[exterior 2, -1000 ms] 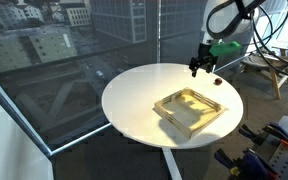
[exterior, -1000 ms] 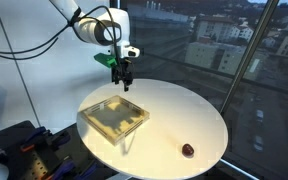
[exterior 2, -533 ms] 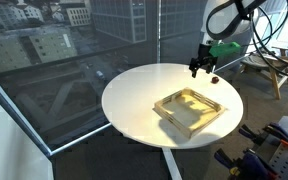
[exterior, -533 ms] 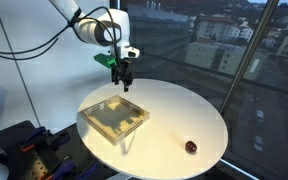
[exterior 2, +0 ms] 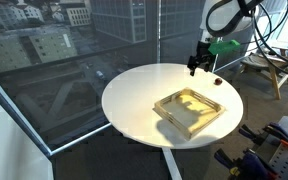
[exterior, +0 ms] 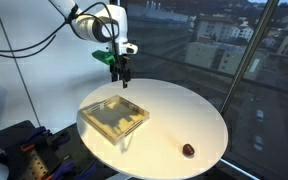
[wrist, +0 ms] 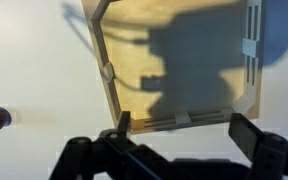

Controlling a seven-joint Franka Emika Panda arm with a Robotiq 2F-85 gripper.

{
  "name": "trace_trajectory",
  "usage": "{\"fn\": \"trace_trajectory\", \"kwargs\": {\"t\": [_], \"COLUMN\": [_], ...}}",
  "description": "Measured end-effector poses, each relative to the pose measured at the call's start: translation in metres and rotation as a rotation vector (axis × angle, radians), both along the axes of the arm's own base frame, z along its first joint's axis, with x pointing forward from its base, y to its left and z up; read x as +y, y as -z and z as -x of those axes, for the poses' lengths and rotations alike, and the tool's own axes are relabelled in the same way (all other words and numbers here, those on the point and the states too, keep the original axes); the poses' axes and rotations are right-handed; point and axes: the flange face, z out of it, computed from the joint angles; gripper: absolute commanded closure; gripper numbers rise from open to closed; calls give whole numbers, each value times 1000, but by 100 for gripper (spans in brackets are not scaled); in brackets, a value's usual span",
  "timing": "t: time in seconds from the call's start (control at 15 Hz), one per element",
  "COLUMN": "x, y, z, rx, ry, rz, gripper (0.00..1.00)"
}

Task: Remove the plum from the wooden tray and place it on the table

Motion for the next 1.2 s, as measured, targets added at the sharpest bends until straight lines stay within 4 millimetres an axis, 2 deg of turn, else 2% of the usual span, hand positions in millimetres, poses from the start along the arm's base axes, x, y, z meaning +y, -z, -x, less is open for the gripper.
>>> {"fn": "trace_trajectory", "kwargs": {"t": [0.6,1.2], "x": [23,38], "y": [-27,-52], "z": [9,26], "rx": [2,-6], "ry": [-40,-61], "rz": [-3,-2], "gripper": [0,0]}}
